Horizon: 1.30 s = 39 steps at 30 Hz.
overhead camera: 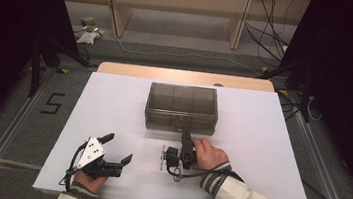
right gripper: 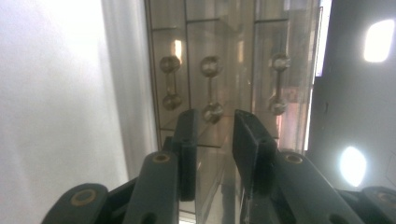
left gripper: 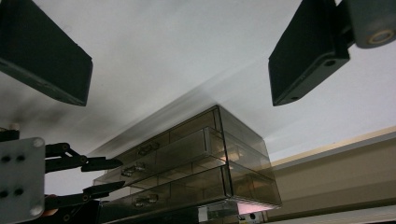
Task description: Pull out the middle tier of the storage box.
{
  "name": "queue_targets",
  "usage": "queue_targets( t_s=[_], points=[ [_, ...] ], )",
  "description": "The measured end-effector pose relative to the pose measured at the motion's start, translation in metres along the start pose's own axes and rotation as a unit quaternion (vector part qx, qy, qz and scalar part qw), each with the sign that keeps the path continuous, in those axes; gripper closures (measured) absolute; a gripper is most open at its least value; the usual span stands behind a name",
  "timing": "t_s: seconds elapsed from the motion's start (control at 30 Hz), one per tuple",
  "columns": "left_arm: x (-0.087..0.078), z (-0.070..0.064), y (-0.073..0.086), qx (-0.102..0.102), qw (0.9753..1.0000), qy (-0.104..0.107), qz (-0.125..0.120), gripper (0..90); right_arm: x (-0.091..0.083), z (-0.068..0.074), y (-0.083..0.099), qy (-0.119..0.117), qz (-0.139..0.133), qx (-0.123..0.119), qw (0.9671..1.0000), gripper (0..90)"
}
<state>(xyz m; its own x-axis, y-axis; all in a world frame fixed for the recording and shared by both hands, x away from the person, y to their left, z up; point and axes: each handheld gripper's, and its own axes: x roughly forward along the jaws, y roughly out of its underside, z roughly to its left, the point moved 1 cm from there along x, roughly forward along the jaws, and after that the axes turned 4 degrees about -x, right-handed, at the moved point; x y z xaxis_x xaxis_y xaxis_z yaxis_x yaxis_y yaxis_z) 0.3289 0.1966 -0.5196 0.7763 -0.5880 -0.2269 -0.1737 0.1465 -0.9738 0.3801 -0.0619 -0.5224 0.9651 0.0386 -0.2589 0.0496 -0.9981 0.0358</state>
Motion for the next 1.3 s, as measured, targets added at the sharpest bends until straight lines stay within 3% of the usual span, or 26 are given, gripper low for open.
queue_targets(
  t_s=[0.1,0.37,0.47,0.5,0.6,0.63,0.77,0.87,0.93,1.13,1.17,1.2,1.23,1.27,1.3],
  points=[
    [0.000,0.000,0.000,0.000,1.0000,0.000,0.000,6.0,-0.004,-0.003,0.001,0.007,-0.008,0.003,0.9999,65.2],
    [0.000,0.000,0.000,0.000,1.0000,0.000,0.000,6.0,-0.009,-0.008,0.003,0.003,-0.018,0.008,0.9998,63.6],
    [0.000,0.000,0.000,0.000,1.0000,0.000,0.000,6.0,-0.011,-0.009,0.003,-0.004,-0.016,0.016,0.9997,63.7],
    [0.000,0.000,0.000,0.000,1.0000,0.000,0.000,6.0,-0.012,-0.011,0.004,-0.002,-0.028,0.018,0.9994,63.4],
    [0.000,0.000,0.000,0.000,1.0000,0.000,0.000,6.0,-0.015,-0.013,0.005,-0.018,-0.025,0.028,0.9991,61.6],
    [0.000,0.000,0.000,0.000,1.0000,0.001,0.000,6.0,-0.017,-0.015,0.007,-0.022,-0.037,0.039,0.9983,61.6],
    [0.000,0.000,0.000,0.000,1.0000,0.001,0.000,6.0,-0.021,-0.020,0.011,-0.019,-0.061,0.045,0.9969,60.8],
    [0.000,0.000,0.000,0.001,1.0000,0.000,0.000,6.0,-0.025,-0.023,0.013,-0.027,-0.064,0.053,0.9962,60.0],
    [0.000,0.000,0.000,0.000,1.0000,0.001,0.000,6.0,-0.026,-0.026,0.015,-0.026,-0.078,0.064,0.9946,58.3],
    [0.000,-0.001,0.000,0.000,1.0000,0.001,0.000,6.0,-0.033,-0.036,0.021,-0.051,-0.095,0.093,0.9898,54.9],
    [0.000,-0.001,0.000,0.000,1.0000,0.001,0.001,6.0,-0.035,-0.040,0.024,-0.063,-0.102,0.103,0.9874,53.7],
    [0.000,-0.001,0.000,0.000,1.0000,0.001,0.001,6.0,-0.035,-0.040,0.024,-0.063,-0.102,0.103,0.9874,53.7],
    [0.001,-0.001,0.000,0.000,1.0000,0.001,0.001,6.0,-0.036,-0.045,0.027,-0.077,-0.116,0.110,0.9841,51.5],
    [0.001,-0.001,0.000,0.000,1.0000,0.001,0.001,6.0,-0.036,-0.045,0.027,-0.077,-0.116,0.110,0.9841,51.5],
    [0.001,-0.001,0.000,0.001,1.0000,0.002,0.001,6.0,-0.039,-0.048,0.029,-0.087,-0.125,0.123,0.9806,50.2]
  ],
)
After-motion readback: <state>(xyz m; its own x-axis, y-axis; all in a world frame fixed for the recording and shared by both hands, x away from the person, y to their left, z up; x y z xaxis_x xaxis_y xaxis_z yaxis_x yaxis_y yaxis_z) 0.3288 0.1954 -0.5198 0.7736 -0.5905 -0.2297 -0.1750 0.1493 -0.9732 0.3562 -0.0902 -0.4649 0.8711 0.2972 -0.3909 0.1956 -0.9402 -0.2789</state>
